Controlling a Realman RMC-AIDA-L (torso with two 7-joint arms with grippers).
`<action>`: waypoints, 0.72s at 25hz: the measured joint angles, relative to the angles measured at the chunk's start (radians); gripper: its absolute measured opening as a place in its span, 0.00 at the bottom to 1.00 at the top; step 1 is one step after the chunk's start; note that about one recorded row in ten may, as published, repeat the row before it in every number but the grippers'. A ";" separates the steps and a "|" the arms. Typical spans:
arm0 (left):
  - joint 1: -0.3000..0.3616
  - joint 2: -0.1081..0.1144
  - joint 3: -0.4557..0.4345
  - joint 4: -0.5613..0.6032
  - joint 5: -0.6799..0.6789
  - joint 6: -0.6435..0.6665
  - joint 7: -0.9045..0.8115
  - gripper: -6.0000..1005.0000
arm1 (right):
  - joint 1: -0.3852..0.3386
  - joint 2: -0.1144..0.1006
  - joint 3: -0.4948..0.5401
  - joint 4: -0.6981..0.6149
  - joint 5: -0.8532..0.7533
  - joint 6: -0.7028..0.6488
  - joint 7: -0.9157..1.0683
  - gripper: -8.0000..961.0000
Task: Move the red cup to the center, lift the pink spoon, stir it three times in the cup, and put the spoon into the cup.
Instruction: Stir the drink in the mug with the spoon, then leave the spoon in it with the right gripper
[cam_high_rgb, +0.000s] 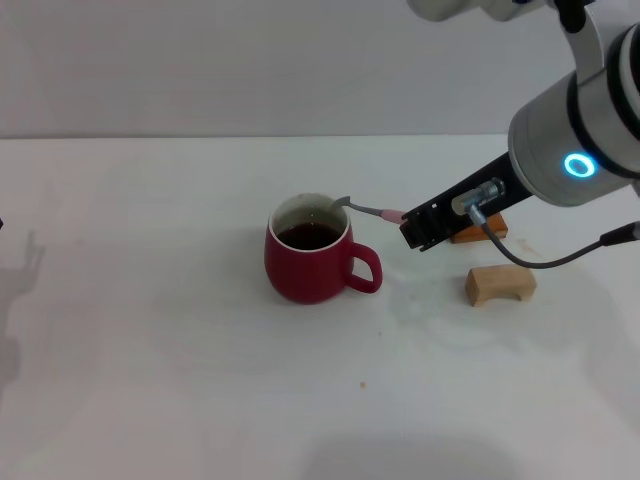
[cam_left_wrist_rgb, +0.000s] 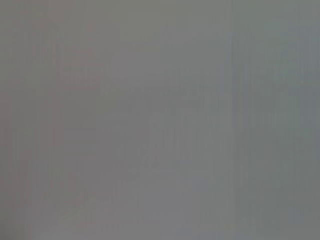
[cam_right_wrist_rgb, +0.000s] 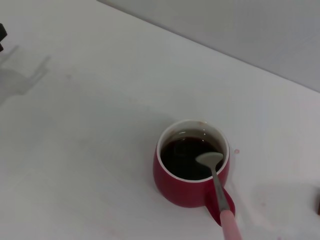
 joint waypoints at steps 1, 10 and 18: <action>0.000 0.000 0.000 0.000 0.000 0.000 0.000 0.81 | 0.000 0.000 0.000 0.000 0.000 0.000 0.000 0.17; 0.007 -0.003 0.000 0.000 0.000 0.001 0.000 0.81 | 0.001 0.000 -0.016 -0.074 0.000 -0.055 -0.029 0.17; 0.009 -0.003 0.000 0.002 0.000 0.002 0.000 0.81 | 0.006 0.000 -0.016 -0.121 0.000 -0.098 -0.053 0.17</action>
